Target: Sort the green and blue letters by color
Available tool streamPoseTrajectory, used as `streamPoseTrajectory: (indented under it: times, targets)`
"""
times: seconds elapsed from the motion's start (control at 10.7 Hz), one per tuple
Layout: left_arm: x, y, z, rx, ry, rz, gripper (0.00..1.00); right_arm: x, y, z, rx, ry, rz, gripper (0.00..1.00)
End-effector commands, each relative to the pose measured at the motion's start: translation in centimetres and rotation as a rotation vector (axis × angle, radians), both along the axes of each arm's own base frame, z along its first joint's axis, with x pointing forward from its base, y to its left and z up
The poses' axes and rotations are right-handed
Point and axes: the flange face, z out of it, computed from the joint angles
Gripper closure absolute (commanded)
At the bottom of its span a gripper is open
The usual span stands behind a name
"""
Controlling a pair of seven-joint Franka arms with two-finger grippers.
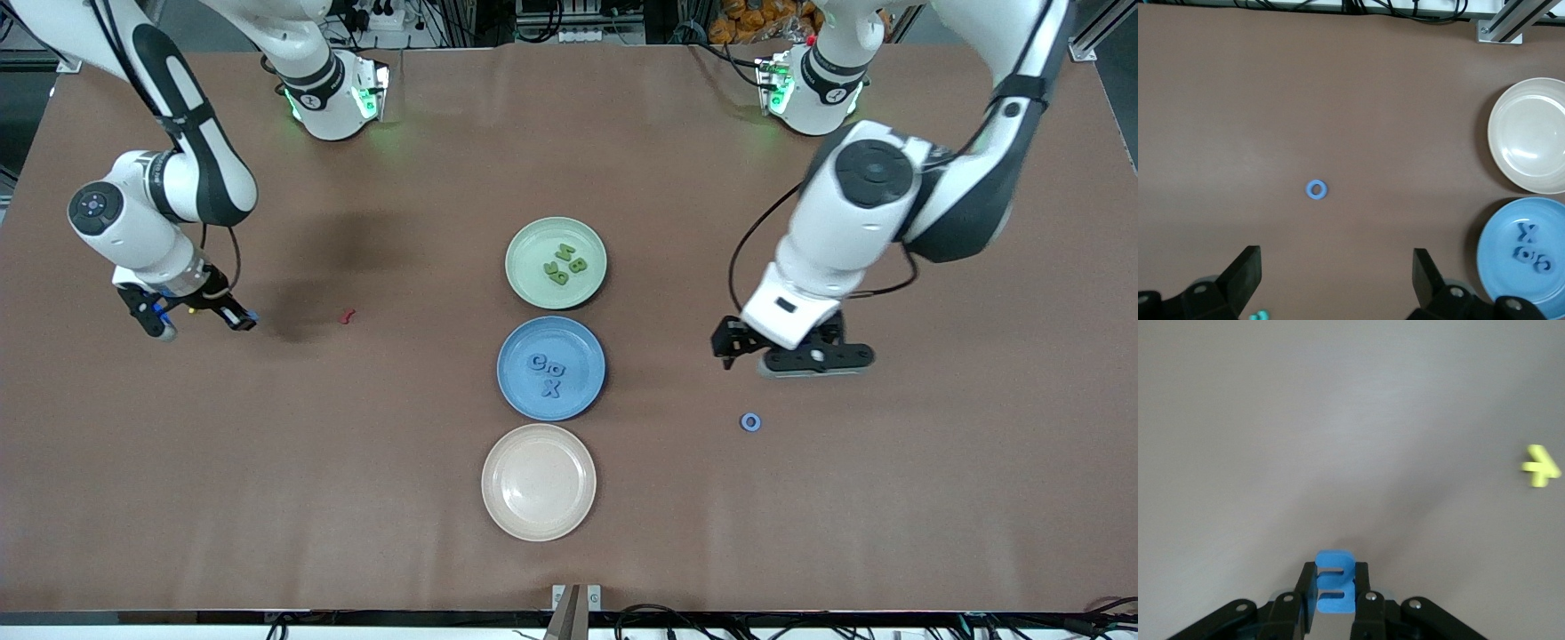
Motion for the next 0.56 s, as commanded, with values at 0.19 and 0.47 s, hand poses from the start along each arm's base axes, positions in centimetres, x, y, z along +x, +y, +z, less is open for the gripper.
streamPoseTrajectory:
  times: [0.19, 0.47]
  targets:
    - [1.4, 14.3, 7.3, -0.03, 0.101, -0.1, 0.0, 6.9, 15.8, 6.3, -0.016, -0.009, 0.365, 1.0]
    - [-0.1, 17.6, 12.3, -0.009, 0.171, -0.057, 0.0, 8.2, 26.6, 6.1, -0.006, -0.001, 0.527, 1.0]
